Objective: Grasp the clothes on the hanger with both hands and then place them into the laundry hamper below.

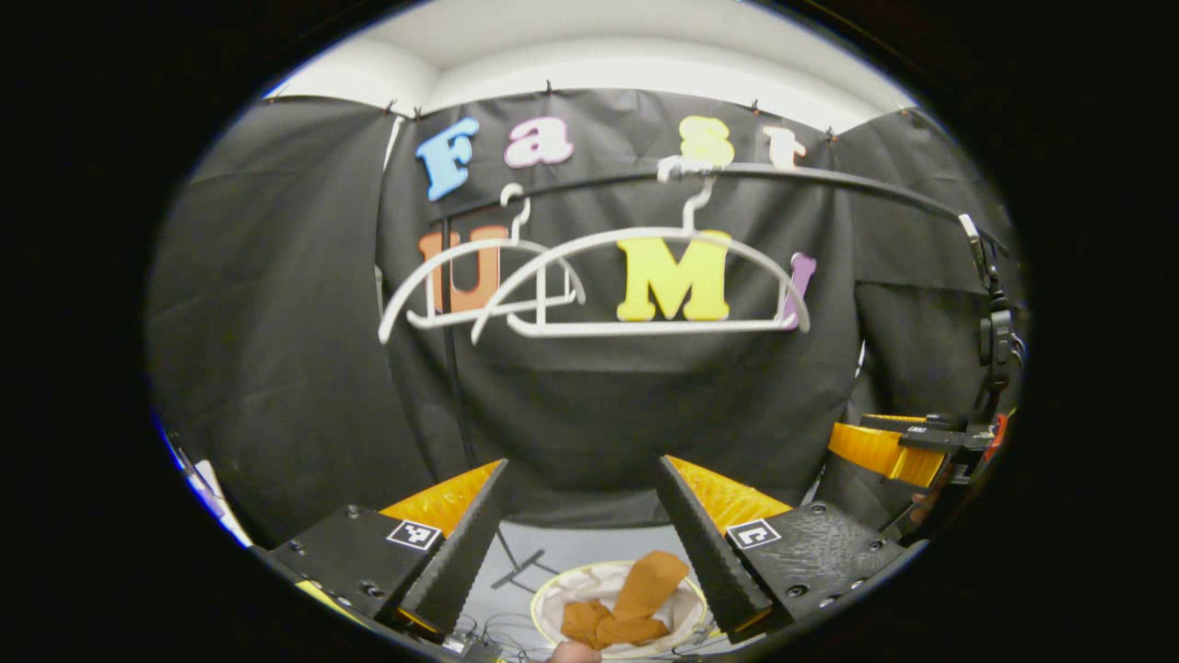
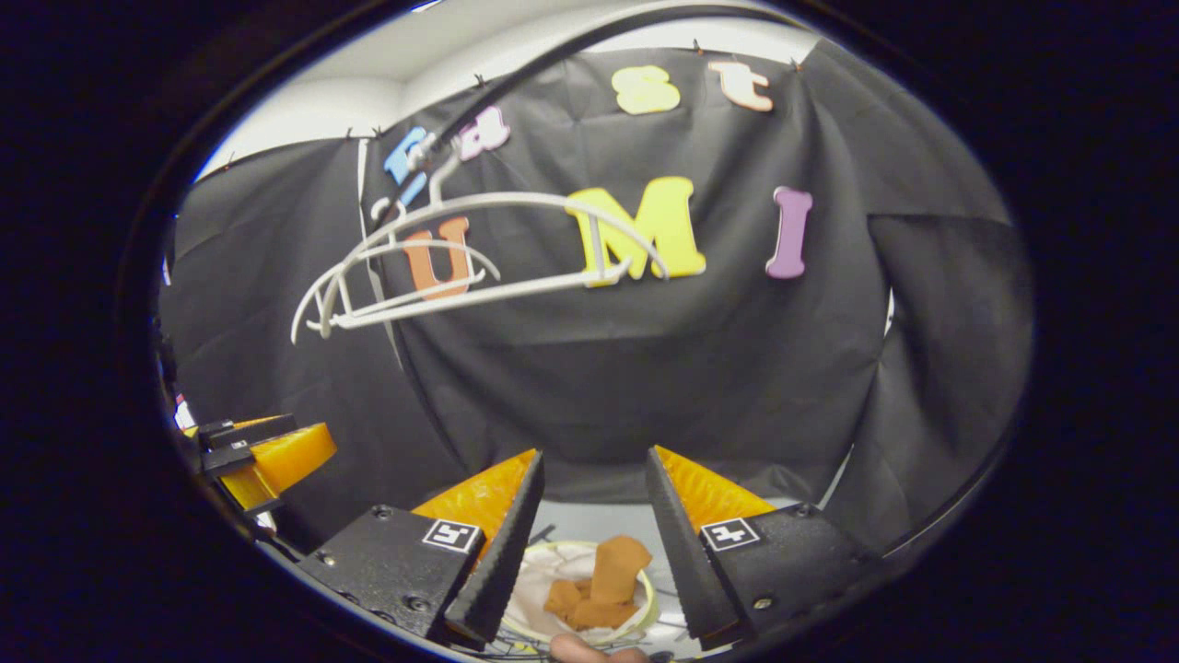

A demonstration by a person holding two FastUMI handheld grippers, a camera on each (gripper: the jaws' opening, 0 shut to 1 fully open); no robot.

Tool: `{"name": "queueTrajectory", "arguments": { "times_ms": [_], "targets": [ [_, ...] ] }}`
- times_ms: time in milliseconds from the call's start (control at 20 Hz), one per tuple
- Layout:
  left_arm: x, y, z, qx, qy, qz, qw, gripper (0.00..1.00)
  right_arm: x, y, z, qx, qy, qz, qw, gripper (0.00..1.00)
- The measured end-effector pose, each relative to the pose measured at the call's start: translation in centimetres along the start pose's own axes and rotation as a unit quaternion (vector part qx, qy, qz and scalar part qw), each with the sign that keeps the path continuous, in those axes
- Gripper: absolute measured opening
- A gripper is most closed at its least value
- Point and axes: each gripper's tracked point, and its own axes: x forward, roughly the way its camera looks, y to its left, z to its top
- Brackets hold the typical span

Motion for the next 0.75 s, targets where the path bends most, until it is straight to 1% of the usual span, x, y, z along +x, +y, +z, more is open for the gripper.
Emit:
{"name": "queueTrajectory", "arguments": {
  "times_ms": [100,200,350,500,700,750],
  "targets": [
    [-1.6,-0.3,2.4,0.001,-0.042,0.003,0.999,0.92,-1.0,0.0,2.2,-0.007,-0.03,0.005,0.999,0.74],
    [-3.1,-0.5,4.1,0.003,-0.077,0.011,0.997,1.0,-2.5,0.3,4.3,-0.017,-0.058,0.013,0.998,0.74],
    [-4.8,0.1,5.7,0.009,-0.117,0.027,0.993,1.0,-3.9,0.4,6.5,-0.045,-0.104,0.02,0.993,0.74],
    [-6.3,1.3,7.5,0.009,-0.148,0.041,0.988,1.0,-5.8,1.1,8.8,-0.049,-0.144,0.03,0.988,0.75],
    [-7.6,1.7,8.3,0.0,-0.169,0.044,0.985,1.0,-7.4,1.3,10.7,-0.061,-0.187,0.037,0.98,0.75],
    [-7.7,1.8,8.4,0.001,-0.173,0.047,0.984,1.0,-7.5,1.1,10.8,-0.065,-0.192,0.033,0.979,0.75]
  ]
}}
